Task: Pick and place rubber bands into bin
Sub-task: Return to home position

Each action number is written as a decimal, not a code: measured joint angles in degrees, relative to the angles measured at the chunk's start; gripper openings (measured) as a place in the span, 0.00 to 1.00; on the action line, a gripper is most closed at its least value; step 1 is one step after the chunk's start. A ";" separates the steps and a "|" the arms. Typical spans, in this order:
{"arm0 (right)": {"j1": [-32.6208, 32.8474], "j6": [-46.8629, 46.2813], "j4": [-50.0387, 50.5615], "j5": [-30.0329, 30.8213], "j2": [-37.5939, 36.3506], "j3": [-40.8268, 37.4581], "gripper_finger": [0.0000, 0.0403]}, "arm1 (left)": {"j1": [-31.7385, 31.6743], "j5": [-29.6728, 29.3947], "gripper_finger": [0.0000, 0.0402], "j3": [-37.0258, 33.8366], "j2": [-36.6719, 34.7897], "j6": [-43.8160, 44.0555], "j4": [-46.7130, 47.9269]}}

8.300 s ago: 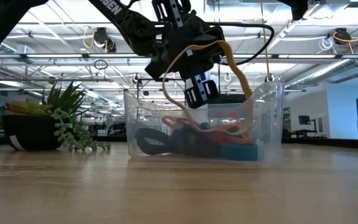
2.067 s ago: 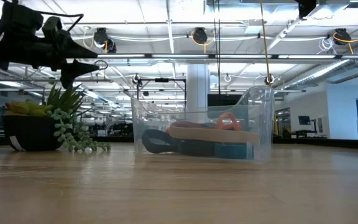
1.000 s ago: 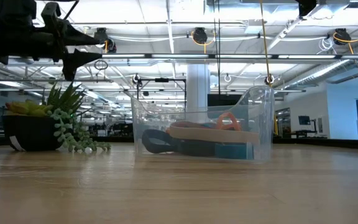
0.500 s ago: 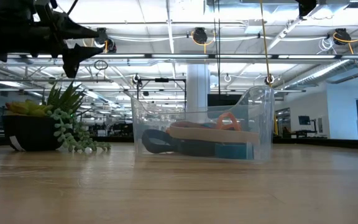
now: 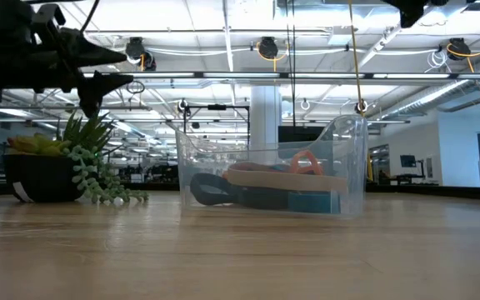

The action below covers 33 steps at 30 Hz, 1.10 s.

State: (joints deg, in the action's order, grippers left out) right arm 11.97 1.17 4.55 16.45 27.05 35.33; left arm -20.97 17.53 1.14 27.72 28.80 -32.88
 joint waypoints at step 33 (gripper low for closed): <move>0.00 -2.87 1.77 0.04 -7.93 -2.88 0.35 | -6.27 -1.12 0.48 -0.03 -15.36 -1.28 18.73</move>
State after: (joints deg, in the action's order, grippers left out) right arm 11.97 -1.69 6.32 16.49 19.11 32.45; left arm -27.24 16.40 1.10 12.36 27.53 -14.15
